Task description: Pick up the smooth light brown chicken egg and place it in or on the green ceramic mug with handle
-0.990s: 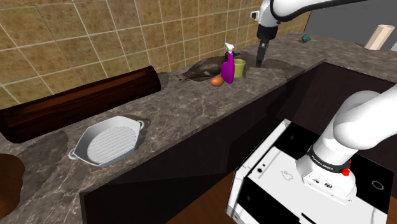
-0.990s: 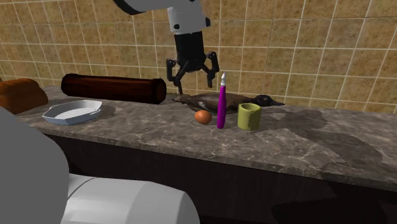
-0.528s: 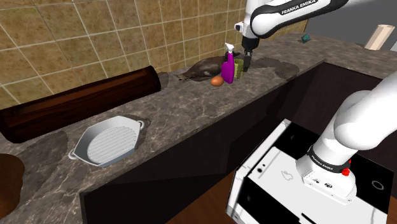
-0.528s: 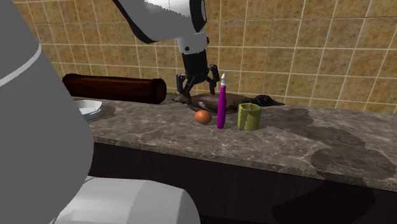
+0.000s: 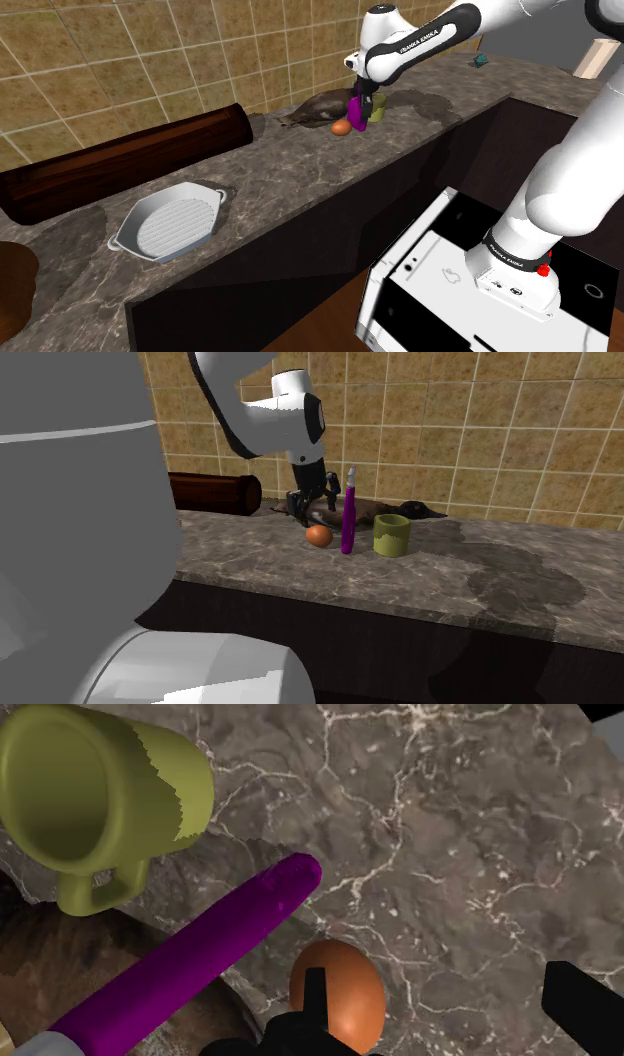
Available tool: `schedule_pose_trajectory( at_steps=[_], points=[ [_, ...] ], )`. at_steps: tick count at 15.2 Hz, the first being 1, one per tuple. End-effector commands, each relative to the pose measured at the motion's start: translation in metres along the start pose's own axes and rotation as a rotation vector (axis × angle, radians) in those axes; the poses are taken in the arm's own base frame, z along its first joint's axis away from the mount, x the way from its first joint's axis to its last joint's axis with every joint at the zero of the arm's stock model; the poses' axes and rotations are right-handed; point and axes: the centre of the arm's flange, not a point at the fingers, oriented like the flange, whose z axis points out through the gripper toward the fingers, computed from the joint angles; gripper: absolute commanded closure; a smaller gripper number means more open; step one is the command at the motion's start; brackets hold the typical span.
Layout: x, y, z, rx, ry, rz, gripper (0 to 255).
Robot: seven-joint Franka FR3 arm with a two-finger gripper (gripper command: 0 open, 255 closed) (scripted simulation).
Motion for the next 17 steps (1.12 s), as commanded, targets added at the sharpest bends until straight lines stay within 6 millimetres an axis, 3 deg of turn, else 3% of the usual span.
schedule_pose_trajectory(
  at_steps=[1, 6, 13, 17],
  points=[
    [0.018, 0.010, 0.017, -0.016, 0.010, -0.052, 0],
    [0.055, 0.025, 0.053, -0.048, 0.029, -0.160, 0],
    [0.056, 0.026, 0.093, -0.048, 0.029, -0.160, 0],
    [0.056, 0.026, 0.093, -0.048, 0.029, -0.160, 0]
  ],
)
